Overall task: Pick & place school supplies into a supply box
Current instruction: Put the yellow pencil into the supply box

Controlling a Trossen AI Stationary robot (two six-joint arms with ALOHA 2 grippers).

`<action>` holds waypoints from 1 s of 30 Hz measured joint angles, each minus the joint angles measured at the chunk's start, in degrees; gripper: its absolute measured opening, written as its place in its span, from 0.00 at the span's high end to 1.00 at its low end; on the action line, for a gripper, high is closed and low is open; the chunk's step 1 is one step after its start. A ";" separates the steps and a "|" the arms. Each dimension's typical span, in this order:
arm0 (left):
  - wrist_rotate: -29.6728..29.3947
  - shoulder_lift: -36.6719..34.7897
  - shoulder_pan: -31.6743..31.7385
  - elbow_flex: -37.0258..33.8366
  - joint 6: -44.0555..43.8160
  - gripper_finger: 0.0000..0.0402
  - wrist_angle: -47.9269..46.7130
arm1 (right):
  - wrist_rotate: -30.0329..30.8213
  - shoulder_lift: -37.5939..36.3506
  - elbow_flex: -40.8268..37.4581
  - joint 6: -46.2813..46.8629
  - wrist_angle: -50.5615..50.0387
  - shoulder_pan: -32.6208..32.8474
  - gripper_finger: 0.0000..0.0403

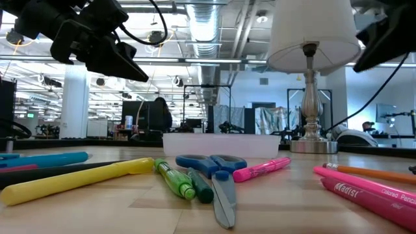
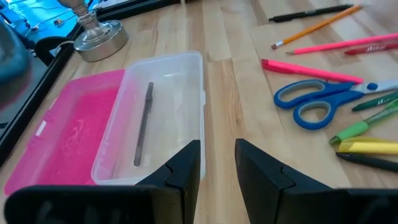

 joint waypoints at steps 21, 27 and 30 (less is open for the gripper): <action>-1.67 0.26 -16.14 0.02 -50.70 0.76 -11.91 | 2.67 12.44 -0.03 -1.69 1.88 1.12 0.83; -9.76 2.30 -26.44 0.02 -62.39 0.76 -13.66 | 5.67 10.23 -0.03 -1.87 1.72 1.12 0.83; -12.48 4.67 -30.38 0.02 -66.80 0.76 -13.82 | 7.70 10.19 -0.03 -5.08 2.22 0.95 0.83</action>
